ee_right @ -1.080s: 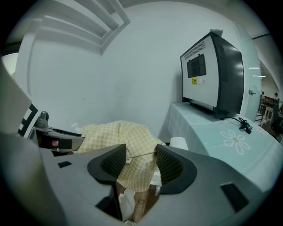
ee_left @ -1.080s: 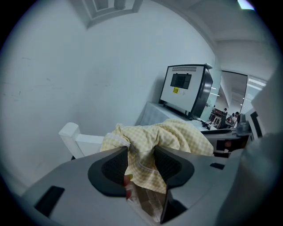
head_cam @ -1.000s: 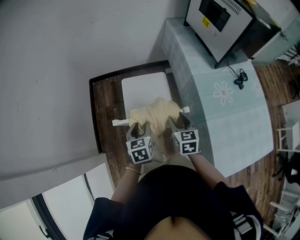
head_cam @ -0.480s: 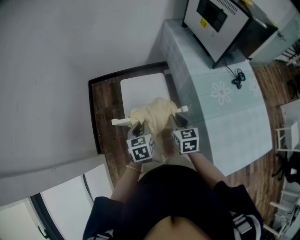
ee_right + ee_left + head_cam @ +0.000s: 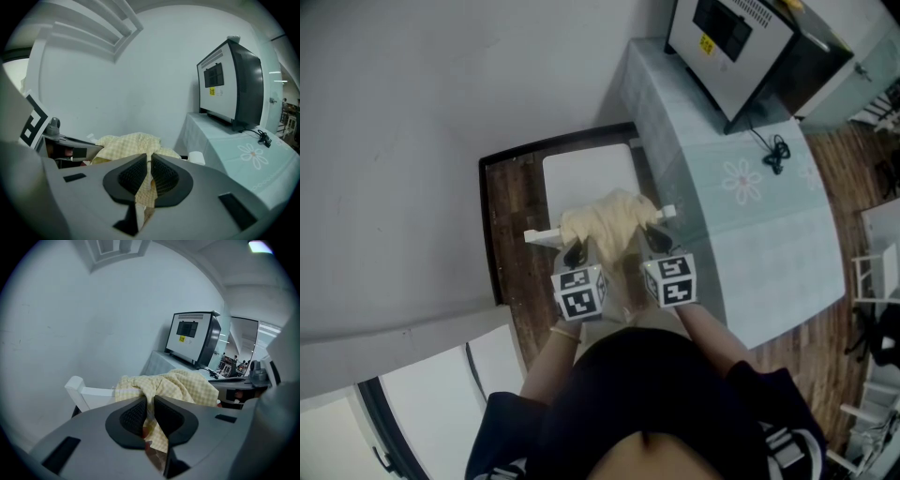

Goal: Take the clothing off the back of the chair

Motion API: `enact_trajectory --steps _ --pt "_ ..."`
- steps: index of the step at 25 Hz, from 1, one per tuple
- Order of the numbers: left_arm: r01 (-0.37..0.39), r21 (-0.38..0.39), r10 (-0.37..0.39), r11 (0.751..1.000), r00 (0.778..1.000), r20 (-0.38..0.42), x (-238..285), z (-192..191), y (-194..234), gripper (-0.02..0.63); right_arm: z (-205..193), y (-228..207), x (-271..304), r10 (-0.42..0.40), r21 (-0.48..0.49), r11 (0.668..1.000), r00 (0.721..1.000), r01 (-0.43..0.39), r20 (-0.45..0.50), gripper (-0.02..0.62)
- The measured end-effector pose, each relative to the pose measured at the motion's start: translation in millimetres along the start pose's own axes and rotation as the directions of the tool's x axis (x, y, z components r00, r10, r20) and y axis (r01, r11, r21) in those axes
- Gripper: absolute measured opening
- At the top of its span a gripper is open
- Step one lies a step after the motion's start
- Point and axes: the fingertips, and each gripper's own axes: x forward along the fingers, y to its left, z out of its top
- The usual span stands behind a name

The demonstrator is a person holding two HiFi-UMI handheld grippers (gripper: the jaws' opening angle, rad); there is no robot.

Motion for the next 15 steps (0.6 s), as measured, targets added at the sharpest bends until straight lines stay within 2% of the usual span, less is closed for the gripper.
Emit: enact_trajectory --steps 15 --pt "-0.018 0.006 0.018 1.0 0.999 0.05 -28.8 -1.3 -3.6 0.04 -1.2 10.3 -25.3 -0.002 -0.008 1.0 0.999 0.003 0.035 0.038"
